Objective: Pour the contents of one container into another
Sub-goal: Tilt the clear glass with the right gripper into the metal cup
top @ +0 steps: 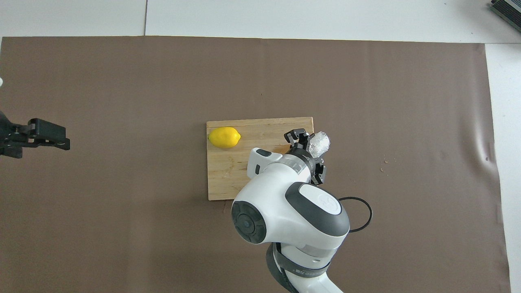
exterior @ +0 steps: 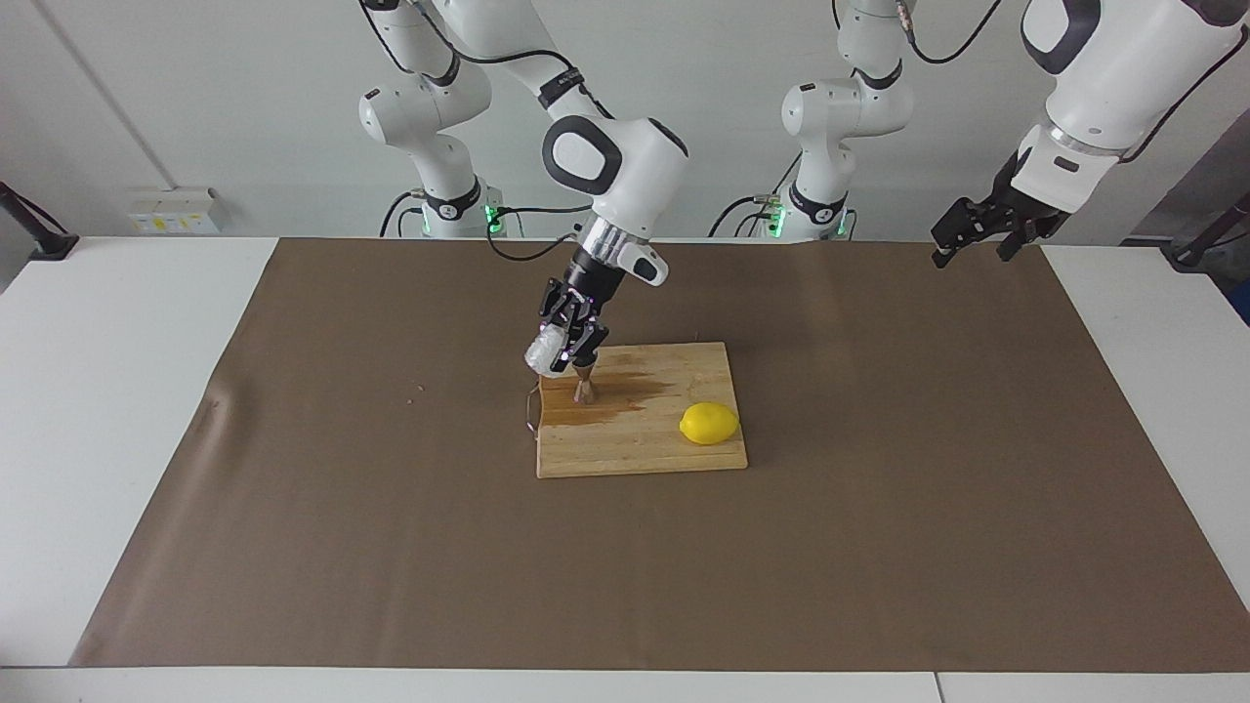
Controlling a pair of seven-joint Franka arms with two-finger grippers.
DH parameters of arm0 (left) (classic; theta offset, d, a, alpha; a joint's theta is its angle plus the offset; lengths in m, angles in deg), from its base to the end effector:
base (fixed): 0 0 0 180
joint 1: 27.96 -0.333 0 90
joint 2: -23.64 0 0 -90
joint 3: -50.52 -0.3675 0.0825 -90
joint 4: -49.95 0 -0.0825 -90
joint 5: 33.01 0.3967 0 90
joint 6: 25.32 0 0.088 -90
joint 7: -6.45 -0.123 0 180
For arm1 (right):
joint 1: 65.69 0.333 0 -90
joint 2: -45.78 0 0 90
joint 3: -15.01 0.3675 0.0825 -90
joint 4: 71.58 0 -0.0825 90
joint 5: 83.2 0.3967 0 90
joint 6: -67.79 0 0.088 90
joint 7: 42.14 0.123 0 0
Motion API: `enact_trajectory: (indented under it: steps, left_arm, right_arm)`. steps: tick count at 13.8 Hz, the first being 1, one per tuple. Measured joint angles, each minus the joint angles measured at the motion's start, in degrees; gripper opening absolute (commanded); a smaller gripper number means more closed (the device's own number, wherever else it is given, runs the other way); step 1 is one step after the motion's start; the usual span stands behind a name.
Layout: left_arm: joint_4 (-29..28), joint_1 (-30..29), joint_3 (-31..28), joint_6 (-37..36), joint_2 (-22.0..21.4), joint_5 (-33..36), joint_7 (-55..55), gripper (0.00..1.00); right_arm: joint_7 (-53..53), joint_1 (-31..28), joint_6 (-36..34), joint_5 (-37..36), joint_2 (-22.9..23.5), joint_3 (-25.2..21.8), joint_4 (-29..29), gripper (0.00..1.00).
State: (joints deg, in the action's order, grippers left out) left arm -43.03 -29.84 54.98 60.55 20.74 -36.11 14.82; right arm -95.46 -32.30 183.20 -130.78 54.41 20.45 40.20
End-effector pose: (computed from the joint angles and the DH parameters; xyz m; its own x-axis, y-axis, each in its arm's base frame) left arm 0.5385 -0.0325 0.6571 0.9920 0.0974 -0.0800 0.1007 -0.9942 0.0389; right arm 0.5101 0.3382 0.4443 -0.2651 0.7351 -0.6240 0.8478 0.4860 0.2123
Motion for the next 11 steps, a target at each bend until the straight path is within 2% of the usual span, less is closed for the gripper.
enact_trajectory:
  steps: [11]
  left_arm:
    - [0.00,0.00,0.00,0.00,0.00,0.00,0.00,1.00]
  right_arm:
    - [1.24,0.86,0.02,0.01,0.00,0.28,-0.10,0.00]
